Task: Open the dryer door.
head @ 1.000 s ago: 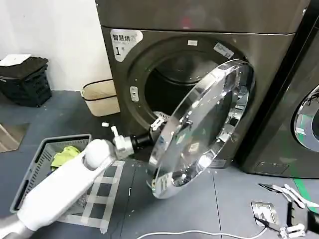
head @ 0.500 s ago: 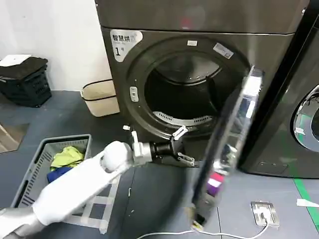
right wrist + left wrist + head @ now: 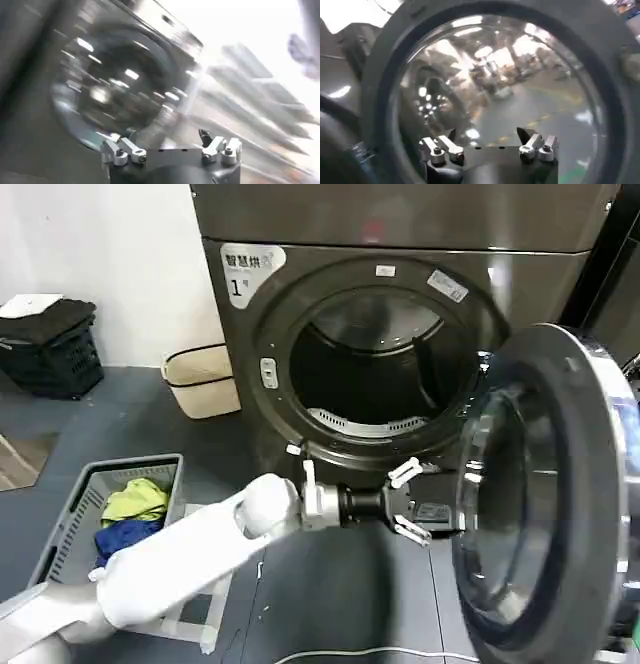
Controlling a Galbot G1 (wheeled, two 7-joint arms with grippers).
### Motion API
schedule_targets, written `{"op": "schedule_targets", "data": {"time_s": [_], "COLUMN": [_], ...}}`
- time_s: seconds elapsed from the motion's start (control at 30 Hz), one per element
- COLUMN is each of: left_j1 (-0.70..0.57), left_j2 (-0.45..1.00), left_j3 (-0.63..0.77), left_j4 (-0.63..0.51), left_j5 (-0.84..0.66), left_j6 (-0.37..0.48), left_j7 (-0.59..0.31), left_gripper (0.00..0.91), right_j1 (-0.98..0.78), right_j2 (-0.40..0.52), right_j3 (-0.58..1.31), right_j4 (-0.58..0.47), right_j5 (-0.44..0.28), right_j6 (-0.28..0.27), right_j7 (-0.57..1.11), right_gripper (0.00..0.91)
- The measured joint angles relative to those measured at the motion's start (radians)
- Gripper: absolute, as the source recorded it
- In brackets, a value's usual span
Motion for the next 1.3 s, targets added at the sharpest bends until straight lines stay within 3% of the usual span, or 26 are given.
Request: {"op": "schedule_targets", "data": {"time_s": [0.13,0.27,0.7,0.87,1.3], "left_j1": [-0.015,-0.042,-0.142,-0.170,-0.210], "left_j2": [-0.027,-0.063,-0.230,-0.314,-0.472], "left_j3": [0.028,0.062,0.182,0.212,0.263], "left_j4": [0.010,0.030,0.146,0.211,0.368], "left_j5": [0.005,0.005,-0.005,-0.005,0.004], "left_j6": [0.004,0.008,0.011,0.014,-0.005], "left_j7": [0.000,-0.001,-0.002,-0.002,0.001], "left_gripper": [0.907,0.907,0.907,0.907,0.907], "right_j1": [0.001,-0.004,-0.003,-0.005,-0.009], "right_j2": [0.020,0.037,0.057,0.057,0.057], "right_j3": [0.044,0.084,0.142,0.162,0.170], "right_j4": [0.009,0.020,0.060,0.057,0.065], "right_j5": [-0.030,-0.052,-0.055,-0.088,-0.038], "right_j6": [-0.064,-0.080,-0.049,-0.052,-0.031], "right_j7": [0.117,0.152,0.204,0.277,0.288], "right_gripper": [0.907,0.907,0.907,0.907,0.907]}}
